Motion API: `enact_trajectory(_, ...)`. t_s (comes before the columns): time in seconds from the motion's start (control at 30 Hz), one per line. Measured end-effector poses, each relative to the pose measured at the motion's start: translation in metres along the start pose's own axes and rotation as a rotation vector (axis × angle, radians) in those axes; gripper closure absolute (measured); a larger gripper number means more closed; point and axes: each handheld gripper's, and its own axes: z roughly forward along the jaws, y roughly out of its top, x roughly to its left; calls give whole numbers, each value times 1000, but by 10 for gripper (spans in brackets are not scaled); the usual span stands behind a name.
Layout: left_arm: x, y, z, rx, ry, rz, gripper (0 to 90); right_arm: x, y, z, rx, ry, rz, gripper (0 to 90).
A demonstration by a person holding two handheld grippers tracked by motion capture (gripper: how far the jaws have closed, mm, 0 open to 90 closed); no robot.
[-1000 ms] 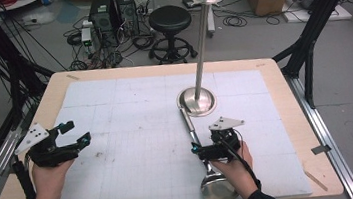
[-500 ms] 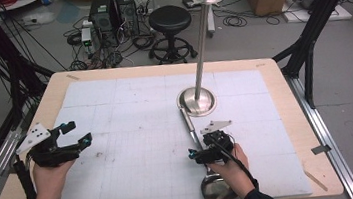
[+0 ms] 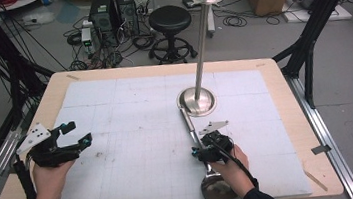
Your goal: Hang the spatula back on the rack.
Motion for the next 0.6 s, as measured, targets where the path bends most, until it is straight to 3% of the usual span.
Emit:
enact_trajectory(0.1,0,0,0,0,-1,0,200,3,0,0,-1,-7,-18,561)
enact_trajectory(0.43,-1,0,0,7,-3,2,201,-3,2,0,1,34,12,596)
enact_trajectory(0.53,0,0,0,5,-3,-1,201,-6,4,0,19,58,-16,617)
enact_trajectory(0.6,0,0,0,6,-1,-1,201,-8,6,-1,33,77,-33,677)
